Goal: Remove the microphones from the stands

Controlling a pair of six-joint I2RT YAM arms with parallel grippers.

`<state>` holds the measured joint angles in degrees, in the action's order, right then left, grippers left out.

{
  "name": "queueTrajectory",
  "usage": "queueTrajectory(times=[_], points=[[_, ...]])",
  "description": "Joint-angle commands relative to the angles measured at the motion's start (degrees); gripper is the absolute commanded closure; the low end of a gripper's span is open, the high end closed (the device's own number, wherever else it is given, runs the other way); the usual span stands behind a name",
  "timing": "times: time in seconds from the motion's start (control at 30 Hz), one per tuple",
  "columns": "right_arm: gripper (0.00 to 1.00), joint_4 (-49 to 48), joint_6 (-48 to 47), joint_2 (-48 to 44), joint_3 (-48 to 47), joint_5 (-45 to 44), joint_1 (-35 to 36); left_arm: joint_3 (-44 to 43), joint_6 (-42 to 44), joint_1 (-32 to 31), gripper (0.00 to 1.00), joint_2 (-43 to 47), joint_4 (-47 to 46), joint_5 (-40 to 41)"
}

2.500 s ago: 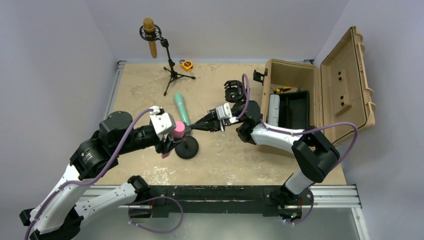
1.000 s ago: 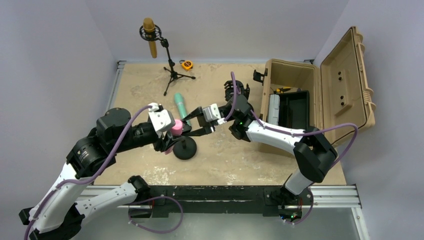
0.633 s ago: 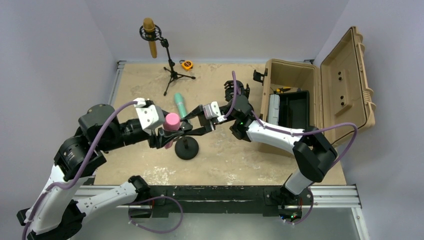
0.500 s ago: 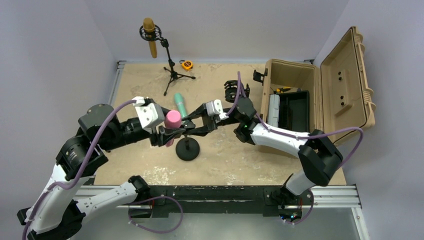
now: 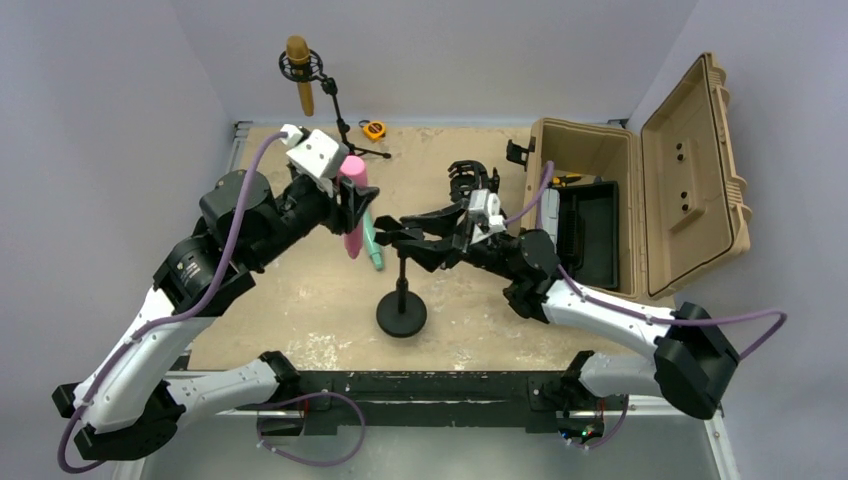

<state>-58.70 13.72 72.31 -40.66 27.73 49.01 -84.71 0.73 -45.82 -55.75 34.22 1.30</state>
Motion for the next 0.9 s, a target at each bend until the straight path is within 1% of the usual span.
queueTrajectory(times=[0.0, 0.07, 0.1, 0.17, 0.2, 0.27, 0.3, 0.33, 0.37, 0.4, 0.47, 0.5, 0.57, 0.63, 0.7, 0.73, 0.87], points=[[1.0, -9.69, 1.1, -7.56, 3.23, -14.95, 0.12, -2.12, -6.39, 0.14, 1.0, -0.29, 3.15, 25.78], [1.0, -11.17, 0.67, -8.63, 5.01, -18.14, 0.12, -2.67, -10.09, 1.42, 1.0, -2.46, 7.67, 32.39], [1.0, -11.54, 0.46, -8.94, 5.4, -19.35, 0.12, -3.75, -12.72, 3.47, 1.0, -3.85, 10.57, 33.17], [1.0, -11.76, 0.04, -8.97, 5.5, -21.01, 0.12, -4.25, -18.22, 9.97, 1.0, -5.81, 14.27, 28.08], [1.0, -11.55, -0.37, -8.76, 5.32, -21.32, 0.12, -3.56, -20.88, 14.46, 1.0, -6.43, 14.76, 23.63], [1.0, -10.5, -1.02, -8.82, 4.98, -22.78, 0.12, -1.24, -24.97, 20.63, 1.0, -7.94, 13.46, 16.05], [1.0, -10.68, -1.13, -8.98, 4.98, -22.42, 0.12, -0.12, -26.92, 23.11, 1.0, -9.09, 12.38, 14.06], [1.0, -10.95, -1.24, -9.1, 5.06, -21.95, 0.12, 0.79, -28.63, 25.58, 1.0, -10.61, 11.33, 13.66], [1.0, -11.36, -1.24, -9.26, 5.27, -21.71, 0.12, 1.53, -30.85, 26.63, 1.0, -12.32, 10.29, 13.97], [1.0, -11.76, -1.11, -9.37, 5.43, -21.46, 0.12, 2.02, -33.09, 28.73, 1.0, -14.7, 9.75, 14.09], [1.0, -12.01, -0.9, -9.34, 5.31, -21.3, 0.12, 1.93, -39.07, 32.37, 1.0, -20.61, 10.28, 10.71], [1.0, -11.83, -0.78, -9.3, 5.19, -21.12, 0.09, 1.56, -41.19, 33.64, 1.0, -23.98, 10.6, 9.76], [1.0, -11.35, -0.85, -9.42, 5.0, -20.6, 0.12, 0.13, -45.21, 34.68, 1.0, -32.16, 13.04, 10.91], [1.0, -10.92, -0.87, -9.81, 4.8, -20.39, 0.12, -0.84, -46.51, 35.43, 1.0, -38.28, 13.11, 10.23], [1.0, -10.73, -0.93, -10.33, 4.85, -20.22, 0.12, -1.24, -46.61, 36.08, 1.0, -42.94, 12.59, 8.39], [1.0, -10.78, -0.92, -10.69, 4.95, -20.05, 0.12, -0.96, -45.96, 36.19, 1.0, -44.8, 11.71, 9.05], [1.0, -13.03, -1.32, -11.81, 6.19, -18.04, 0.12, 0.74, -42.41, 36.67, 1.0, -49.28, 7.89, 8.71]])
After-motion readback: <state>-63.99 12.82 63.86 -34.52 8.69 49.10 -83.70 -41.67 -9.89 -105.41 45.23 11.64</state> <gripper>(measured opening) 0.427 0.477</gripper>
